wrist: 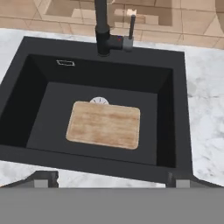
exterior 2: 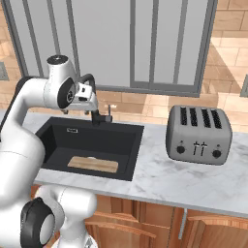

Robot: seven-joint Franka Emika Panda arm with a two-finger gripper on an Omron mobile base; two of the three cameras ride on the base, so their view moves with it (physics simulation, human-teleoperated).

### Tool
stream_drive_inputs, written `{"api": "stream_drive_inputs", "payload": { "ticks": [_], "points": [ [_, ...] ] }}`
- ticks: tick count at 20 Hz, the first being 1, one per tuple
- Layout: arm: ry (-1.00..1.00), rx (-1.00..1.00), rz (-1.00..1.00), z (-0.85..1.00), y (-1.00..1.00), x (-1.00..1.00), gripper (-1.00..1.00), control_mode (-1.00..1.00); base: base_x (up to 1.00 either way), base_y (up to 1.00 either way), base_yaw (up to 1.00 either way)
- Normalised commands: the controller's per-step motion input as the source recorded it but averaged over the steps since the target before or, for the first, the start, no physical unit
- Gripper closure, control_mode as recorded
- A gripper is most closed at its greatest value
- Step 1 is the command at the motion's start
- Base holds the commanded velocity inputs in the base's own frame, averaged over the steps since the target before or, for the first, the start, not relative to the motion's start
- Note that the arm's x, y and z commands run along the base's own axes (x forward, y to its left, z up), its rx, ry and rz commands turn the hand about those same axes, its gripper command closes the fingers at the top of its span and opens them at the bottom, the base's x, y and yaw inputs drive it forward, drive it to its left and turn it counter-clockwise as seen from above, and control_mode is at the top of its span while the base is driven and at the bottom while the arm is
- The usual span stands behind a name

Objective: Turn on the sink faucet with hot water and rinse the cutting board for ten seconds, then turn off the faucet. Push the cutting board to reach the water if necessary.

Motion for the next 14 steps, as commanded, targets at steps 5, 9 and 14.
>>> {"api": "stream_drive_inputs", "payload": {
  "ticks": [5,9,14],
  "points": [
    [-0.19,0.00,0.00,-0.08,-0.02,0.00,-1.00,-1.00,0.00,0.00,0.00],
    [-0.19,0.00,0.00,-0.08,-0.08,0.00,-1.00,-1.00,0.00,0.00,0.00],
    [-0.16,0.00,0.00,-0.03,-0.07,0.00,-1.00,-1.00,0.00,0.00,0.00]
  ]
}}
